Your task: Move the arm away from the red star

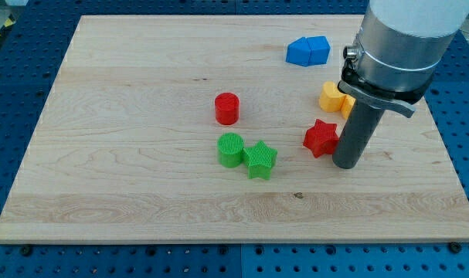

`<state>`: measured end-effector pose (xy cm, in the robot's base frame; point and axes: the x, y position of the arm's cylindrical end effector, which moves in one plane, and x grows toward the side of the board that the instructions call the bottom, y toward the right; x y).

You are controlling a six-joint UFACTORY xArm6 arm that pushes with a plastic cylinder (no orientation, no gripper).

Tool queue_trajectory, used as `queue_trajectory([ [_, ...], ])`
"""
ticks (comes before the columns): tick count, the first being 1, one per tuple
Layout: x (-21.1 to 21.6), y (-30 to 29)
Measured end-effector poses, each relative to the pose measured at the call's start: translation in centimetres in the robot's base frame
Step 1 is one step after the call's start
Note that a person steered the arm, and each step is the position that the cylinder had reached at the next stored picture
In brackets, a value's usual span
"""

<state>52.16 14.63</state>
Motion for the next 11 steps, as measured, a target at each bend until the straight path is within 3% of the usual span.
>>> queue_trajectory([
  [4,-0.9,2.8],
  [11,-3.2,1.9],
])
